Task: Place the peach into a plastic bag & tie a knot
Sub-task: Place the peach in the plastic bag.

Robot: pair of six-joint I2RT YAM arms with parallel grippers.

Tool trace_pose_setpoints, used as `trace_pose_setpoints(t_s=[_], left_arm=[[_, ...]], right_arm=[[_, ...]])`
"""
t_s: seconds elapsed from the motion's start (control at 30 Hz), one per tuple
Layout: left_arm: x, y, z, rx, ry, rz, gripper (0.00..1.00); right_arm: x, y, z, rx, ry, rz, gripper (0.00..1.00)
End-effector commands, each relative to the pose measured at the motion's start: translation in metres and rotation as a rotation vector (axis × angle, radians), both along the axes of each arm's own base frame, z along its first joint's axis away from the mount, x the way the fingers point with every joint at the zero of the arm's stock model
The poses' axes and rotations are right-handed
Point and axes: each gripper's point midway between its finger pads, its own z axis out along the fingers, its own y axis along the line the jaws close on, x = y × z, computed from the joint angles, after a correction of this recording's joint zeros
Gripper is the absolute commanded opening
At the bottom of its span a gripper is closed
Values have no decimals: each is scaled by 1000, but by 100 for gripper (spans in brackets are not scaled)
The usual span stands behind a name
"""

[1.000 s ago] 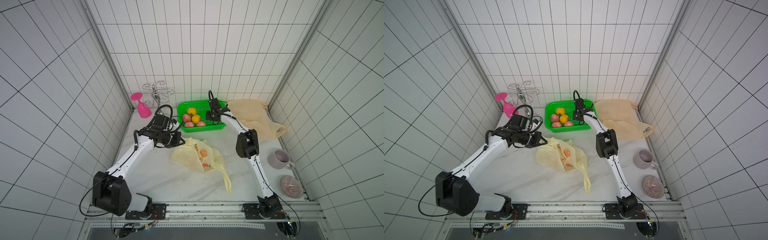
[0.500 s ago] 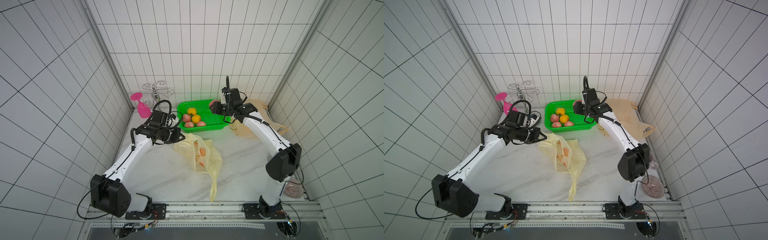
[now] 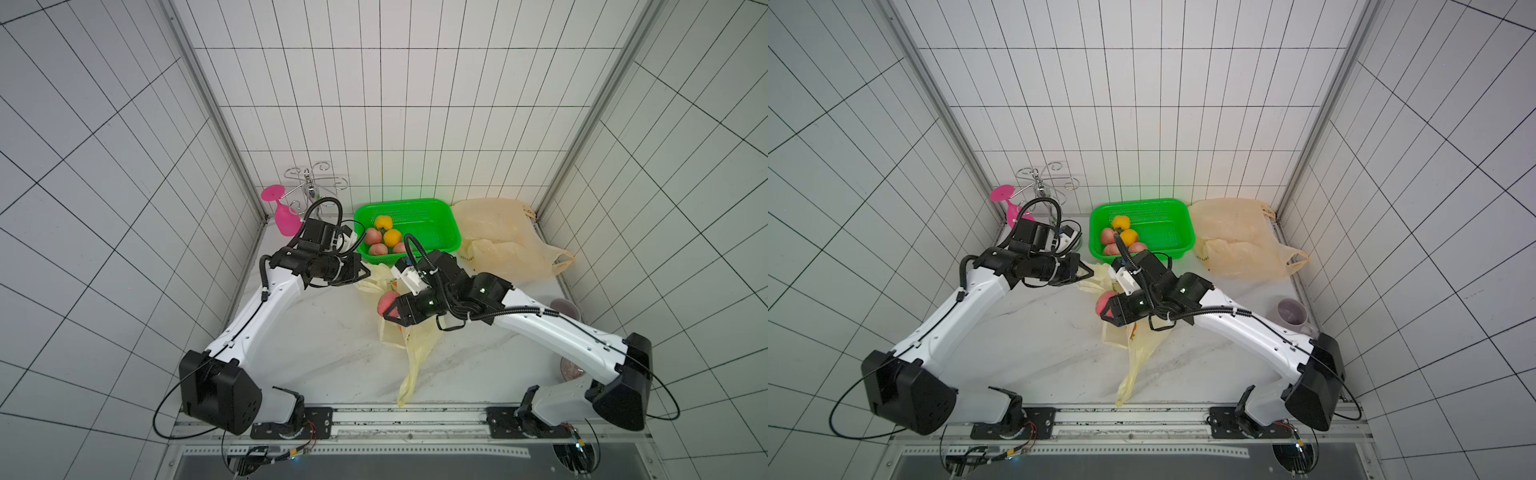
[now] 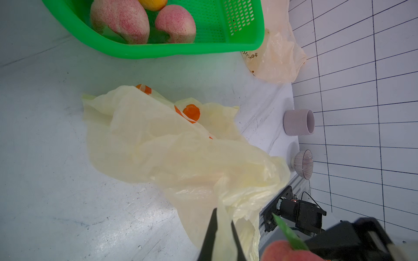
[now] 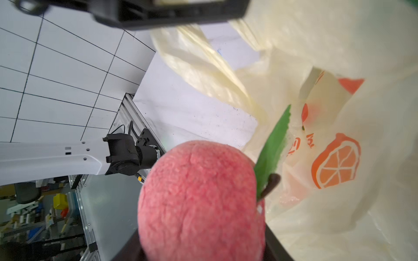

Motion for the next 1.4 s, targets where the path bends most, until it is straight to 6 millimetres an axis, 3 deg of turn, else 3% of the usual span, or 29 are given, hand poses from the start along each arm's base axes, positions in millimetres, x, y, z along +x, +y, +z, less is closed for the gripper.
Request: trace_pose_setpoints(t_s=[0.0,0.07,0.23,0.3,0.37,0.43,0.53,0.6,0.7,0.83,0.93,1.0,1.07,1.17,1.37], left_arm=[[-9,6,13,20,-29,-4,0],[-16,8,11,23,-21,-10,0],[-36,2,14,6,7,-42,0],[-41,-1,16,-18,12,-40,0],[-43,-2,14,-39,25,-27,0],[-43,-1,10,-36,35,-17,0],[-41,1,6,-21,41,-2,0],[-40,2,5,-15,40,0,0],[-38,6,-1,12,46,9,0],[-38,13,-18,65,61,22,0],[-42,21,-37,124,86,31,0],[-46,24,-44,141,101,29,0],[-49,27,-48,163,110,33,0],[-53,34,-52,222,108,38,0],[-53,32,-49,225,99,25,0]], right_arm=[[19,-16,-50,-17,102,-91,3],[35,-26,-66,-76,77,-131,3],[54,-36,-82,-331,-62,-138,8],[51,-26,-82,-359,-113,-103,22],[40,-16,-91,-392,-112,-47,49],[32,-11,-93,-373,-80,-24,67],[32,-9,-76,-311,-64,-21,94],[34,-12,-55,-257,-49,-24,100],[39,-18,-19,-192,-65,-29,96],[50,-30,29,-67,-50,-79,81],[91,-41,51,-4,-61,-205,68],[133,-48,49,-19,-78,-317,58],[177,-55,43,-76,-132,-415,55],[234,-50,23,-157,-192,-484,59],[322,-32,-6,-226,-301,-525,73]])
